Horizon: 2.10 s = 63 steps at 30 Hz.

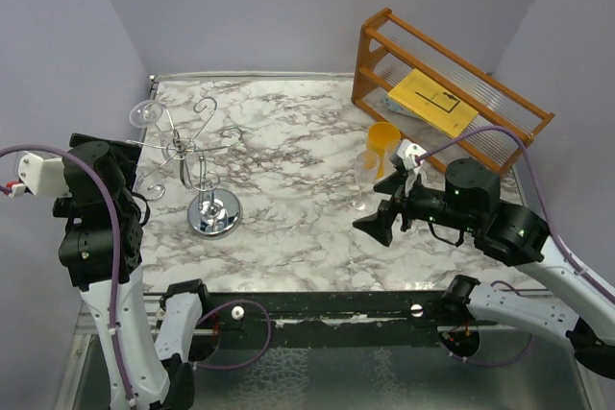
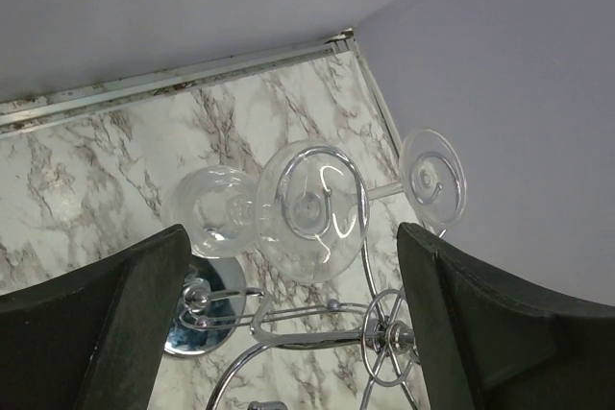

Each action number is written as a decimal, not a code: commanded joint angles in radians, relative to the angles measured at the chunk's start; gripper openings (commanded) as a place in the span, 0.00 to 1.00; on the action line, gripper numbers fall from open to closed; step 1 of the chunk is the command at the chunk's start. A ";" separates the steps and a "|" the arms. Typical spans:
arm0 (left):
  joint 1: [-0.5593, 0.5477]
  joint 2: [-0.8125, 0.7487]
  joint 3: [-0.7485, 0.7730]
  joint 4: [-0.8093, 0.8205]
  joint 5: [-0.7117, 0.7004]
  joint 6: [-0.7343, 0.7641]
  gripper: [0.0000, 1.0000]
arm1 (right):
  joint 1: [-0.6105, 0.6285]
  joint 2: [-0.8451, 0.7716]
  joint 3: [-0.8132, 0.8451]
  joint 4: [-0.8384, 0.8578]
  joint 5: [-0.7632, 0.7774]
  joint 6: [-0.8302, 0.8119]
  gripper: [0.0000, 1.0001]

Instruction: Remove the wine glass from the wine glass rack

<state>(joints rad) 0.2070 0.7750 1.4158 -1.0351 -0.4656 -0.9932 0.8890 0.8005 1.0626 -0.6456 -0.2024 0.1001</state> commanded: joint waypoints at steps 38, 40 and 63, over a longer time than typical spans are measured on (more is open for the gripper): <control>-0.006 0.028 -0.139 0.119 -0.139 -0.064 0.41 | 0.008 -0.028 -0.021 0.034 0.099 -0.010 1.00; -0.006 0.029 -0.138 0.119 -0.143 -0.063 0.38 | 0.007 -0.027 -0.019 0.034 0.101 -0.010 1.00; -0.006 0.034 -0.091 0.174 -0.123 -0.054 0.02 | 0.007 -0.015 -0.015 0.036 0.098 -0.008 1.00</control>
<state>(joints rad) 0.2024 0.8082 1.3048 -0.8764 -0.5766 -1.0622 0.8894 0.7807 1.0420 -0.6422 -0.1242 0.0998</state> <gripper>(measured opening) 0.140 0.996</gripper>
